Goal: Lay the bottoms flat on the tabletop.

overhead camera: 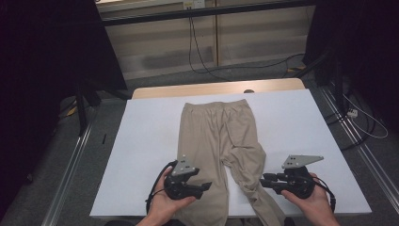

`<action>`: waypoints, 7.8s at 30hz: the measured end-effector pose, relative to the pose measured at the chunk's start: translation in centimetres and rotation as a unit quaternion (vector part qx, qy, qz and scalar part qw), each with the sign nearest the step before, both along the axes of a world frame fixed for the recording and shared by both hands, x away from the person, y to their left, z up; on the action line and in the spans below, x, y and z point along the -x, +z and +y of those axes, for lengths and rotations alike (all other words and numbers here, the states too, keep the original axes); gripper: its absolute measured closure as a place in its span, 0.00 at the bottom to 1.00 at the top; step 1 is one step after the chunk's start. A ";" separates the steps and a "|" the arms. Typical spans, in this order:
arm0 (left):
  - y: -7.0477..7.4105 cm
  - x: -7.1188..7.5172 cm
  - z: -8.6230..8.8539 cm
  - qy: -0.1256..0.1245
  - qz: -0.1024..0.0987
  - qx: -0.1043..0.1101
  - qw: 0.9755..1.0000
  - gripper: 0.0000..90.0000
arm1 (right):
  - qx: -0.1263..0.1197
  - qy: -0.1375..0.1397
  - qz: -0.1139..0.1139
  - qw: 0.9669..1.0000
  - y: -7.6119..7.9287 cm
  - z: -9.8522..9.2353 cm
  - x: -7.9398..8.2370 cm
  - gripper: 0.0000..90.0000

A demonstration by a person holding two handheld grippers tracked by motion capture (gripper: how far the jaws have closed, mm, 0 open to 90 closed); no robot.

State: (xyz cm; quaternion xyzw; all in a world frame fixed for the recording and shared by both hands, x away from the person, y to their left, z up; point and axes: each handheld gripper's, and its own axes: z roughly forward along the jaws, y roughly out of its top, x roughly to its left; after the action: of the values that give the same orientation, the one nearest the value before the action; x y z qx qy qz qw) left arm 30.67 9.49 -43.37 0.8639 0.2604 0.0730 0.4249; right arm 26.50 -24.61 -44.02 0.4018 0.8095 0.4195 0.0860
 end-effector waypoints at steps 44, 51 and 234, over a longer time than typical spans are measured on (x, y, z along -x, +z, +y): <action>1.5 -0.5 -5.2 -0.084 0.021 0.013 0.996 0.99 | 0.042 -0.007 0.023 0.999 -1.4 2.2 2.3 0.80; 1.6 -0.9 -2.7 -0.057 0.014 0.000 0.998 0.99 | 0.048 0.019 0.001 0.999 -1.1 4.2 1.3 0.72; -1.0 3.2 -5.5 -0.138 -0.004 -0.042 0.990 0.60 | 0.053 0.011 -0.005 0.999 -1.0 0.4 4.2 0.64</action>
State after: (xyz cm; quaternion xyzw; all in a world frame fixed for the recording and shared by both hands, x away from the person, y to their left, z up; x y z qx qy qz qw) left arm 27.45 3.96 -44.33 0.9083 0.1339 0.0277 0.3954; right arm 22.33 -24.18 -44.99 0.3854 0.8345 0.3791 0.1068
